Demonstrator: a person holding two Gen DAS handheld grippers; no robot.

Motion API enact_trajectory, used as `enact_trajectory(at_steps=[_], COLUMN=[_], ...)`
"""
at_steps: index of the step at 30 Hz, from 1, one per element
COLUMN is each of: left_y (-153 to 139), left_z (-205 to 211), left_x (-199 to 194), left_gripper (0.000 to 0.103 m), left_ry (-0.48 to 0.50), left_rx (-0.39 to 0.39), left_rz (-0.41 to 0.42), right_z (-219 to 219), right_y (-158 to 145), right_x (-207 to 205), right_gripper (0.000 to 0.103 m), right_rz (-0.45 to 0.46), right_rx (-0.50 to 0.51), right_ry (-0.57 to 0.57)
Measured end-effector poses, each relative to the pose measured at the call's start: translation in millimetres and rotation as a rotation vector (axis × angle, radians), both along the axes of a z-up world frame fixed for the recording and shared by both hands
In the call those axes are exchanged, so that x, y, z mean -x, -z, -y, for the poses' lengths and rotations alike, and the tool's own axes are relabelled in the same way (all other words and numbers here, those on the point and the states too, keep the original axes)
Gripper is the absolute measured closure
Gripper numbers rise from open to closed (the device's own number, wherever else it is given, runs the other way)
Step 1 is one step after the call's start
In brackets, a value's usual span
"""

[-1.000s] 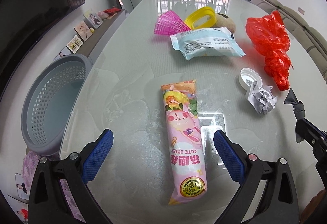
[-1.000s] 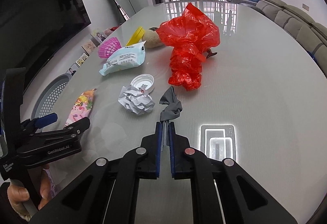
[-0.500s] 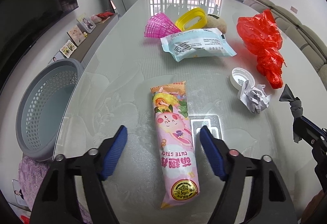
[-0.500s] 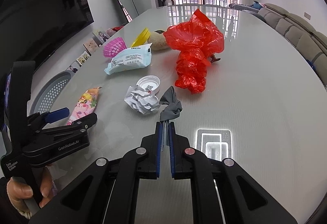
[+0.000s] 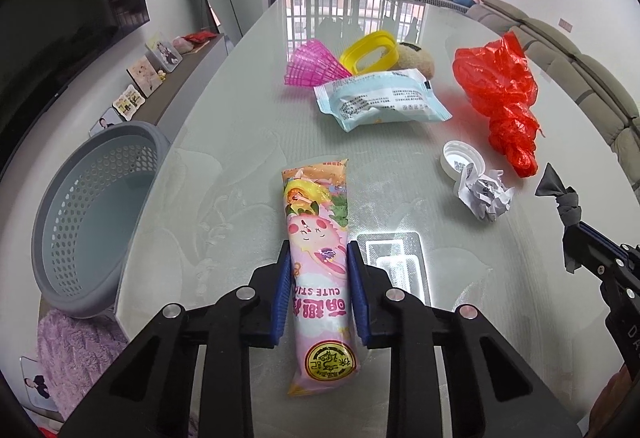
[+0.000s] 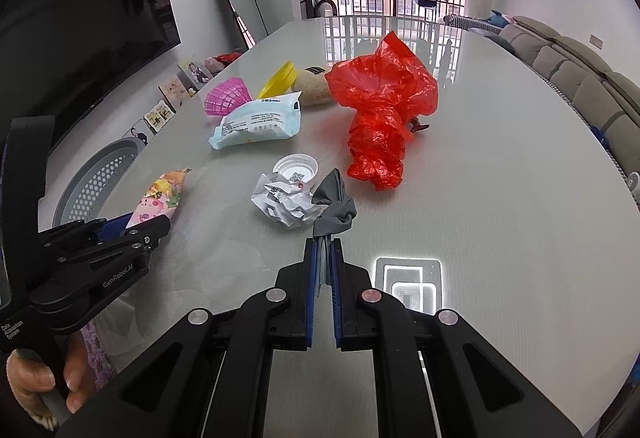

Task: Collect trash
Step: 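Grasp the pink ice-cream wrapper with the left gripper and lift it, then carry the wrapper and cloth strip over the grey basket with both grippers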

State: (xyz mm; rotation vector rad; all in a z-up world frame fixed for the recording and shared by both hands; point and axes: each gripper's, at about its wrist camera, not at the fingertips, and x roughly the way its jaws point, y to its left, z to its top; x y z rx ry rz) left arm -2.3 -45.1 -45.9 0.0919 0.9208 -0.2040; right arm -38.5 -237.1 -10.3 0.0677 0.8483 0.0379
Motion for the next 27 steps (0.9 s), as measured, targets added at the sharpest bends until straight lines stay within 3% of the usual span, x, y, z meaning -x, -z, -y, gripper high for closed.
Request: enact_trajectory(at_steps=[12,27], left_y=[-27,-26], left_z=[-57,-185], left_x=[13,-19], left_gripper=[0.076,0.076], left_ry=[-0.078,-0.313], left_rx=[0.001,-0.015], left_rz=[0.093,0.103], right_z=[-48,-194], right_y=[-13,-12], right_x=[-10,-90], right_gripper=[0.096,0.096], right_rz=[0.025,0.002], right_rx=[0.002,-0.038], right_ry=[-0.068,-0.359])
